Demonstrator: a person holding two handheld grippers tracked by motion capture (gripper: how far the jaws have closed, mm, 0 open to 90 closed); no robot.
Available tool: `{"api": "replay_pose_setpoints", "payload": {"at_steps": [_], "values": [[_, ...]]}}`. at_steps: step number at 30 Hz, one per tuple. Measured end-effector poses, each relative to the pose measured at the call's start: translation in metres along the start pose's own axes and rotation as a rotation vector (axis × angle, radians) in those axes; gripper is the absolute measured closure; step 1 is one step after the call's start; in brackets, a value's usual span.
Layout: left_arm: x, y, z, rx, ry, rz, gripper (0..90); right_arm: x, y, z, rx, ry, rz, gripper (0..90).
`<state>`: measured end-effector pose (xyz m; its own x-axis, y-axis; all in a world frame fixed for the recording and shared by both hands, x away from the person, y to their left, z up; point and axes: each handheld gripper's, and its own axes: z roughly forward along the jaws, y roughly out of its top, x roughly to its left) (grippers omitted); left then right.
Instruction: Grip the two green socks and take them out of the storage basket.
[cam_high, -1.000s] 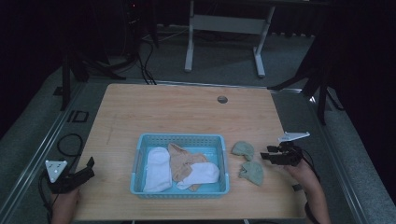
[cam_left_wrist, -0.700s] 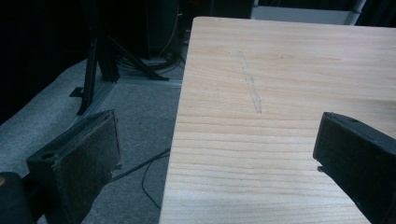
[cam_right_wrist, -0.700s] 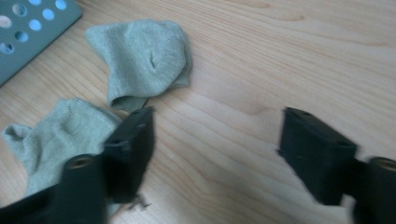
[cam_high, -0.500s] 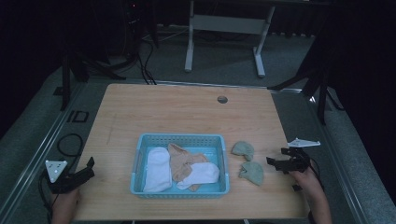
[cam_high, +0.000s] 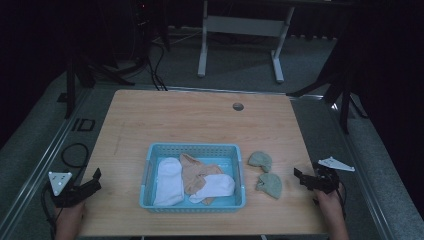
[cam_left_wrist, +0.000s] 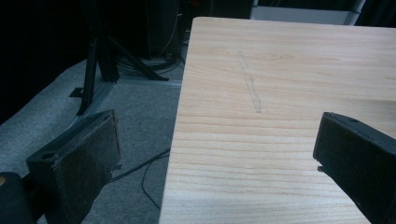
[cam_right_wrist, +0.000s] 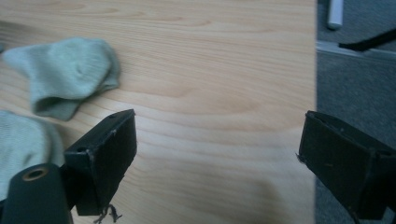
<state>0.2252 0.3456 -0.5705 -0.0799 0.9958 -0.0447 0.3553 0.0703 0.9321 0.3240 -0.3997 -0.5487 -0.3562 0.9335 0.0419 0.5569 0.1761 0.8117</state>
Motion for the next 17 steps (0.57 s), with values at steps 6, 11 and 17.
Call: {"api": "replay_pose_setpoints", "payload": {"at_steps": [6,11,17], "values": [[0.000,0.000,0.000,0.000,-0.001,0.000,0.4,-0.005,-0.011,-0.005,-0.010,-0.055,0.040,11.1],[0.000,0.000,0.000,0.000,0.000,0.000,0.4,-0.007,-0.016,-0.007,-0.015,-0.063,0.059,11.8],[0.000,0.000,0.000,0.000,-0.001,0.000,0.4,-0.008,-0.019,-0.006,-0.007,-0.058,0.063,11.8]]}}
